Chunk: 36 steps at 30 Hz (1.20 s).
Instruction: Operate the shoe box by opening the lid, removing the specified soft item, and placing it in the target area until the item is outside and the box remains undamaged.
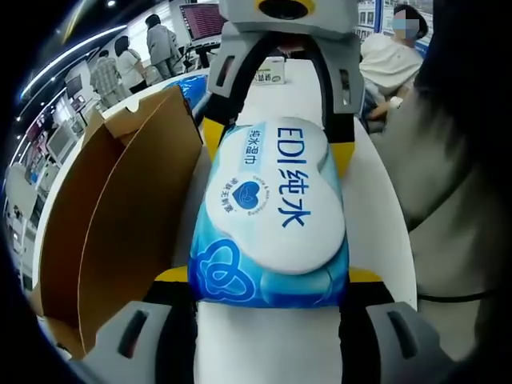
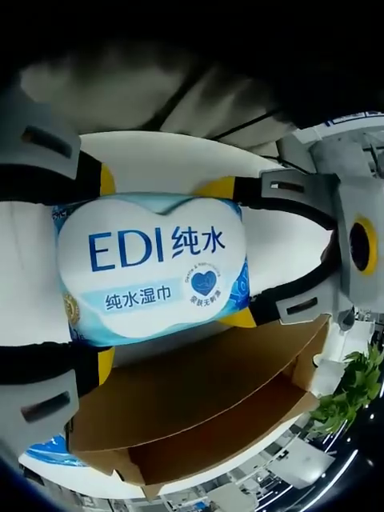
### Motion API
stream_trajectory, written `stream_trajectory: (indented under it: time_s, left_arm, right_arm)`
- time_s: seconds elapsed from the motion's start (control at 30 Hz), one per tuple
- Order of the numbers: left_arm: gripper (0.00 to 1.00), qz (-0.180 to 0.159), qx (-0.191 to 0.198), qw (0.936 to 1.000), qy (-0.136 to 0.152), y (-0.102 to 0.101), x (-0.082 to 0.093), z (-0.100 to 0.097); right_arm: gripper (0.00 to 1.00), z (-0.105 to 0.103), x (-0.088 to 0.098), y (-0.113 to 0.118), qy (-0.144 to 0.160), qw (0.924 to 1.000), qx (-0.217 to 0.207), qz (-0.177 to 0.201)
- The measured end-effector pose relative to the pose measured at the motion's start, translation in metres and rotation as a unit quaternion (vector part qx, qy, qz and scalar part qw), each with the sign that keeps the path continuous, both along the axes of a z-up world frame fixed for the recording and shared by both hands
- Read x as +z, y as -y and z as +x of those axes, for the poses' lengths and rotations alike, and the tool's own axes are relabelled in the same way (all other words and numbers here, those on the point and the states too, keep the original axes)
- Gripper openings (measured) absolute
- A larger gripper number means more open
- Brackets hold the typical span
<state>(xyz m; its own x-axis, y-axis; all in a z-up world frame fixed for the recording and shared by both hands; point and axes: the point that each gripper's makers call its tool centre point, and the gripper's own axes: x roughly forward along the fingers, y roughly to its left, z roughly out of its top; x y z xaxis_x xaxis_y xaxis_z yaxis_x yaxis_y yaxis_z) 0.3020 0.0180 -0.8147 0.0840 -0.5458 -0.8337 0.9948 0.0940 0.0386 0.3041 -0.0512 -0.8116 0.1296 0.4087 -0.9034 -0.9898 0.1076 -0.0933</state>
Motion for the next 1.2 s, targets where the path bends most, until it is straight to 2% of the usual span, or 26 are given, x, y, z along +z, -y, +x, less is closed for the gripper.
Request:
stream_trajectory:
  time_s: [0.3, 0.47, 0.73, 0.83, 0.93, 1.1, 1.2]
  left_arm:
    - [0.73, -0.009, 0.000, 0.9996, -0.027, 0.000, -0.004, 0.000]
    - [0.73, -0.008, 0.001, 0.9996, -0.026, 0.001, -0.004, -0.001]
    - [0.75, -0.012, 0.004, 0.9998, -0.015, 0.000, -0.004, -0.001]
    - [0.76, -0.008, 0.003, 0.9999, -0.011, -0.001, -0.004, -0.001]
    - [0.76, -0.004, 0.003, 1.0000, -0.004, -0.002, -0.002, 0.000]
    - [0.75, -0.018, -0.001, 0.9998, 0.003, -0.002, 0.008, -0.001]
    - [0.74, -0.023, -0.005, 0.9996, 0.018, -0.005, 0.013, -0.001]
  right_arm:
    - [0.68, 0.001, -0.003, 0.000, -0.014, 0.9999, -0.004, -0.004]
    - [0.68, 0.000, -0.004, 0.001, -0.018, 0.9998, -0.002, -0.011]
    - [0.69, 0.000, -0.004, 0.002, -0.014, 0.9998, -0.006, -0.014]
    - [0.69, 0.000, -0.002, 0.004, -0.012, 0.9991, -0.008, -0.040]
    - [0.68, -0.001, 0.003, 0.002, -0.001, 0.9989, 0.007, -0.046]
    - [0.67, -0.001, 0.010, 0.000, -0.003, 0.9988, 0.002, -0.048]
    - [0.66, -0.001, 0.015, -0.002, -0.007, 0.9989, -0.004, -0.047]
